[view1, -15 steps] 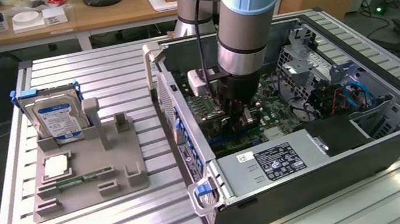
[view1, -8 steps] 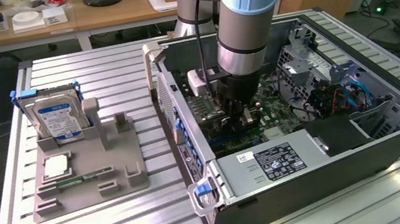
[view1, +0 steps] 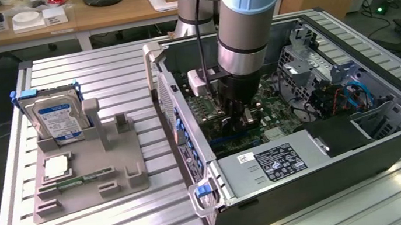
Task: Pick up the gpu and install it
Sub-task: 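Insert the gpu into the slot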
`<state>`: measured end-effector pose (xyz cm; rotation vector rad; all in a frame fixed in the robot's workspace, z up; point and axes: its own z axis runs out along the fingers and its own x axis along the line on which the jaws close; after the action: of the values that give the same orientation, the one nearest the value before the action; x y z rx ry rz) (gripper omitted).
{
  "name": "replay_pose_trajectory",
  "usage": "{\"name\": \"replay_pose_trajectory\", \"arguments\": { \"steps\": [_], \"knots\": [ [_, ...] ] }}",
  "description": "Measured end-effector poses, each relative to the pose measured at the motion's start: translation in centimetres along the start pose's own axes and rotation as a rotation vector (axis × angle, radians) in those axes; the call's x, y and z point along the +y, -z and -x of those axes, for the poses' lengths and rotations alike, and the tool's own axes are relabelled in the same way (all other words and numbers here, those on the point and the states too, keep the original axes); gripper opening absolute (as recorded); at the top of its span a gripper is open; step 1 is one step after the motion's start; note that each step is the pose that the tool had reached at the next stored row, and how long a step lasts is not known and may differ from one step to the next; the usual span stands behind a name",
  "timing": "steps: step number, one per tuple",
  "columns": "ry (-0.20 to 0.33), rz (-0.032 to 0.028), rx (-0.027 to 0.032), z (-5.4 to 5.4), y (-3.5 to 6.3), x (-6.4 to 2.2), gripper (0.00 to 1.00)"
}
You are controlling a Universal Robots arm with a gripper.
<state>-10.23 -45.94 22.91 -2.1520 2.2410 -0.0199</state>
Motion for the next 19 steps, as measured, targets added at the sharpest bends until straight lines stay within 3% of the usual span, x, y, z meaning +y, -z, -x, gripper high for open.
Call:
{"name": "replay_pose_trajectory", "arguments": {
  "steps": [19],
  "knots": [
    [0.0,-0.0001,0.0,0.13,-0.01,0.01,0.28]
  ]
}}
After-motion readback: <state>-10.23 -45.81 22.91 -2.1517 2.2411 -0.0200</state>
